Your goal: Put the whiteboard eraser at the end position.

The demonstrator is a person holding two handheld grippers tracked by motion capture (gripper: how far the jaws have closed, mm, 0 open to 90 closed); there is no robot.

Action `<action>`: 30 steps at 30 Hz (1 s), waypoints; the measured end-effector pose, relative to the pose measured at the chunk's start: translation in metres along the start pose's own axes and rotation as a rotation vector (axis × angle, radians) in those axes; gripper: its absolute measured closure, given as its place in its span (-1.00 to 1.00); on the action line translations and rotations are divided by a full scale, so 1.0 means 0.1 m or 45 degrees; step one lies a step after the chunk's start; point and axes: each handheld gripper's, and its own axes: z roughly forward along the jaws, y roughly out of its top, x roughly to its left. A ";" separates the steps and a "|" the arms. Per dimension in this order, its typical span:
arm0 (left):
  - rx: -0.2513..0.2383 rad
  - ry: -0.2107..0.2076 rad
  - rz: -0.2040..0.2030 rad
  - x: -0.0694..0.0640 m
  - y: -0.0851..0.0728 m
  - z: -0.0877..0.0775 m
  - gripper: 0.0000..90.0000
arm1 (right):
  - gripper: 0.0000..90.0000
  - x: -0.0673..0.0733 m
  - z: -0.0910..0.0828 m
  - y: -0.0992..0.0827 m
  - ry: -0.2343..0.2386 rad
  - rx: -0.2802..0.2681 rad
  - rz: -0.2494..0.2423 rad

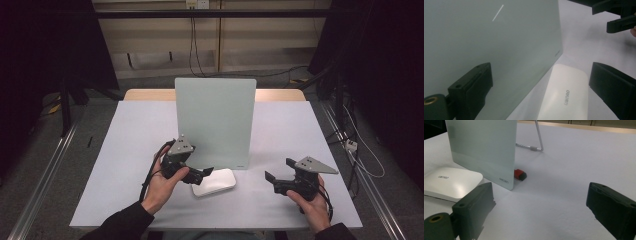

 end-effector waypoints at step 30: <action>-0.056 0.277 -0.091 0.36 -0.43 -0.61 -0.89 | -0.84 0.00 -0.02 -0.01 -0.011 0.000 0.003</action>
